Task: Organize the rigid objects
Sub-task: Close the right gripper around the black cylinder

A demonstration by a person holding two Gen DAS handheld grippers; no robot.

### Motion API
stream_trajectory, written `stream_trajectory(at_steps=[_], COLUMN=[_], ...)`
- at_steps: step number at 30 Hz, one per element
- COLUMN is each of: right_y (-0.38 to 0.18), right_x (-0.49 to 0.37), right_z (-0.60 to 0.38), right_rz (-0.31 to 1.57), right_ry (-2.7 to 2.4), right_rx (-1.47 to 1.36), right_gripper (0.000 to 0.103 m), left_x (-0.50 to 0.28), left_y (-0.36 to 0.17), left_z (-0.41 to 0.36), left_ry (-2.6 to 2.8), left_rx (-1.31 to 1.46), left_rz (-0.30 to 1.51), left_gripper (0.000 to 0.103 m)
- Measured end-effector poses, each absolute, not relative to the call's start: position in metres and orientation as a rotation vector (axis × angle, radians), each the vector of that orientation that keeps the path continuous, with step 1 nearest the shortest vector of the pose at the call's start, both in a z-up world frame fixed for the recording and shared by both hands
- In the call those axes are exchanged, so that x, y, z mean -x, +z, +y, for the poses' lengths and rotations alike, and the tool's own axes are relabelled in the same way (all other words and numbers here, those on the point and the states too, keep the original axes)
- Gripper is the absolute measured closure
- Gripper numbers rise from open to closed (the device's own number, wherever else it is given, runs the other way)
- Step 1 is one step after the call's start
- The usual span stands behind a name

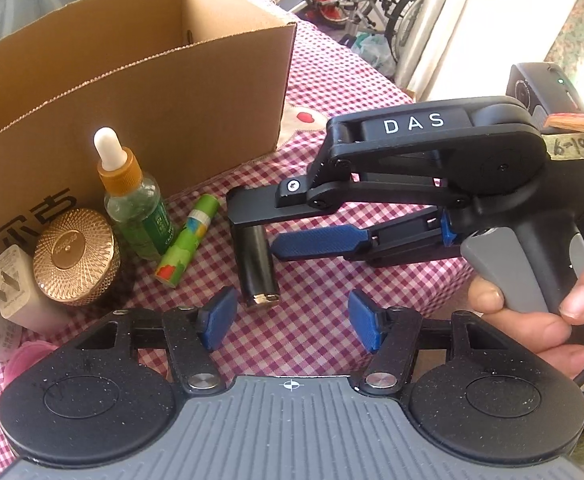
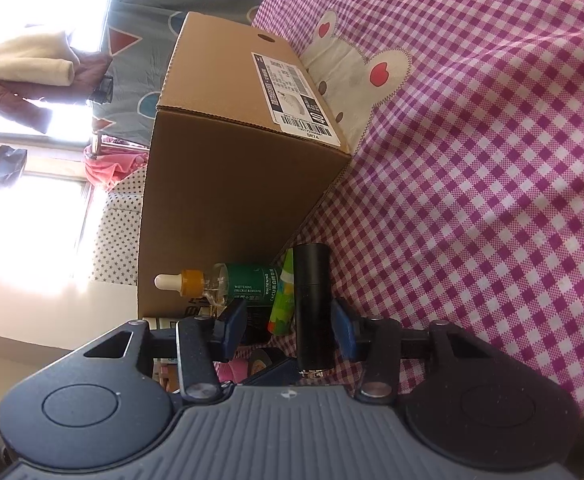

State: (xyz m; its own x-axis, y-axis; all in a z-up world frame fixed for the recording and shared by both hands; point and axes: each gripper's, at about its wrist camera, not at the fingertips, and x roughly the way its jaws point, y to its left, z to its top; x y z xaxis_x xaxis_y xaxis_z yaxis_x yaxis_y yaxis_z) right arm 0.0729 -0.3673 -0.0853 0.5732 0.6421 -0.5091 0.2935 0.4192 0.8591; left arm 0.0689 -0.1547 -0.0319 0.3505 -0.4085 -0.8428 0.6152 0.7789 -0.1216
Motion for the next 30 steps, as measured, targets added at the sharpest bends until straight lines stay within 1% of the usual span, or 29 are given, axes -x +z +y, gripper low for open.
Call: stream_trajectory(at_steps=[6, 8, 11, 13, 14, 18, 24, 30], right_y=[-0.083, -0.079, -0.078, -0.077, -0.077, -0.078, -0.071, -0.070], right_x=[-0.074, -0.077, -0.081, -0.084, -0.086, -0.092, -0.099, -0.102], right_z=[-0.371, -0.369, -0.365, -0.364, -0.364, -0.363, -0.352, -0.345], right_rz=[0.987, 0.989, 0.998, 1.006, 1.012, 1.016, 1.043, 1.039], right_ry=[0.261, 0.256, 0.245, 0.230, 0.226, 0.232, 0.246, 0.238], right_rx=[-1.140, -1.121, -1.099, -1.080, -1.069, -1.058, -0.979, -0.979], right_gripper=[0.054, 0.054, 0.060, 0.068, 0.074, 0.080, 0.079, 0.079], left_x=[-0.083, -0.089, -0.096, -0.098, -0.099, -0.096, -0.101, -0.098], left_y=[-0.032, -0.036, -0.041, -0.041, -0.041, -0.039, -0.040, -0.040], left_z=[-0.156, -0.159, -0.163, -0.164, -0.163, -0.157, -0.160, -0.155], left_ry=[-0.633, -0.627, -0.628, -0.639, -0.648, -0.650, -0.659, -0.658], left_rx=[-0.250, -0.253, -0.241, -0.234, -0.226, -0.206, -0.221, -0.198], left_rz=[0.984, 0.994, 1.007, 1.010, 1.010, 1.002, 0.993, 0.975], left_gripper=[0.048, 0.056, 0.061, 0.061, 0.061, 0.061, 0.060, 0.060])
